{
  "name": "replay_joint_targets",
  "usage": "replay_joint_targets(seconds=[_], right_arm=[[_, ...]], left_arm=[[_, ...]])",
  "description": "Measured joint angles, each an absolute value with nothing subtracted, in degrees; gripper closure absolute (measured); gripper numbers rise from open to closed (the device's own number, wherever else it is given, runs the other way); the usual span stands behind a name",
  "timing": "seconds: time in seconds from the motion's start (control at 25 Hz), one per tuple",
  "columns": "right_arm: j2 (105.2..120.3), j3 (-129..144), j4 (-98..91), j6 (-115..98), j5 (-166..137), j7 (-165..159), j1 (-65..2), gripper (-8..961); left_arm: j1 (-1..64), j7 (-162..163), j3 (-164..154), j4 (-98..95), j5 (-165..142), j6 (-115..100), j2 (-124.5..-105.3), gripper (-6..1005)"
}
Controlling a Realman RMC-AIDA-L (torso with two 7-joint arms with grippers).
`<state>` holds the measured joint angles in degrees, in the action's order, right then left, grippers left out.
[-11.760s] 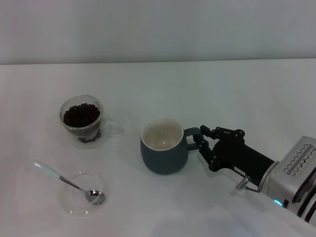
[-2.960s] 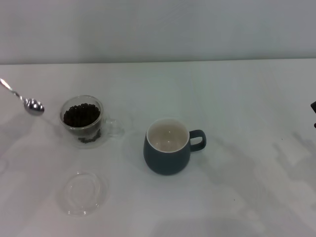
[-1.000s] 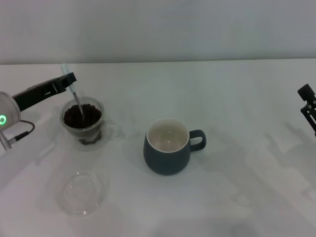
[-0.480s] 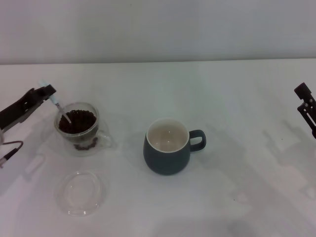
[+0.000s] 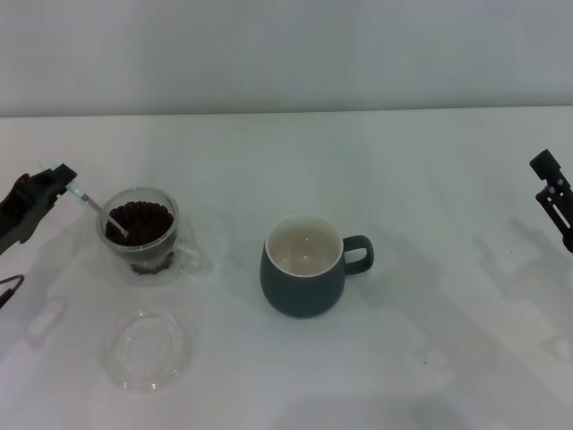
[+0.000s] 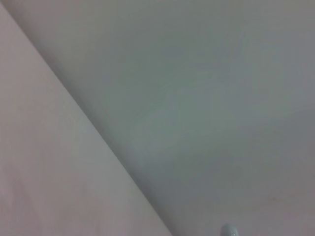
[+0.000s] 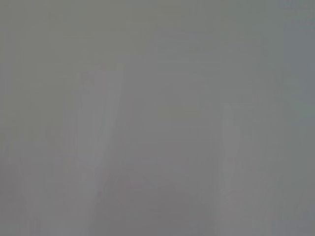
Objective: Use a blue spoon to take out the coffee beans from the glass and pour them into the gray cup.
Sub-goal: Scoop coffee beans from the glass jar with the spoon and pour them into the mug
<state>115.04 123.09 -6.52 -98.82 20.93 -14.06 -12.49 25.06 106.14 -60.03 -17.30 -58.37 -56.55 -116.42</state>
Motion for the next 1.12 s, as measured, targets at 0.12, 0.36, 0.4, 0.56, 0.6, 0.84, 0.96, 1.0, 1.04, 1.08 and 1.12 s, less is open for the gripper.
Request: replay_joint_targets(seconds=[0.12, 0.36, 0.4, 0.56, 0.6, 0.84, 0.96, 1.0, 1.04, 1.08, 1.12], right_arm=[[115.04, 123.25, -6.33, -99.11, 20.86, -14.07, -12.33, 302], [115.05, 123.46, -6.17, -99.15, 20.82, -13.82, -11.94, 302], [115.04, 123.50, -6.16, -99.16, 20.81, -13.80, -11.92, 302], [115.05, 123.89, -6.15, -99.32, 20.75, -13.73, -11.73, 302], [115.04, 124.03, -6.15, -99.35, 20.74, -13.73, -11.70, 302], [115.04, 124.23, -6.15, -99.26, 20.74, -13.71, -11.59, 302], [115.04, 124.30, -6.15, -99.11, 20.74, -13.71, -11.60, 302], [115.04, 124.32, -6.15, -99.05, 20.74, -13.71, -11.60, 302], [115.05, 124.35, -6.15, -99.01, 20.74, -13.70, -11.60, 302], [115.05, 124.36, -6.15, -98.94, 20.74, -13.71, -11.60, 302], [115.04, 124.36, -6.15, -98.82, 20.74, -13.71, -11.60, 302]], left_arm=[[24.23, 106.20, -60.03, -17.10, -57.17, -57.53, -116.55, 876], [22.02, 106.15, -60.03, -16.79, -54.13, -59.70, -116.71, 874], [21.37, 106.03, -60.03, -16.78, -53.46, -60.34, -116.72, 874], [20.52, 106.07, -60.03, -16.78, -52.59, -61.20, -116.72, 874], [20.18, 106.07, -60.03, -16.78, -51.99, -61.47, -116.72, 874], [19.63, 105.88, -60.02, -16.78, -50.35, -61.93, -116.71, 875], [20.07, 105.77, -60.03, -16.79, -50.16, -61.95, -116.71, 875], [20.07, 105.77, -60.03, -16.79, -50.16, -61.95, -116.71, 875], [20.53, 105.73, -60.02, -16.79, -50.07, -61.96, -116.67, 875], [20.69, 105.73, -60.02, -16.79, -50.08, -61.97, -116.64, 875], [20.85, 105.73, -60.03, -16.79, -50.11, -61.97, -116.62, 875]])
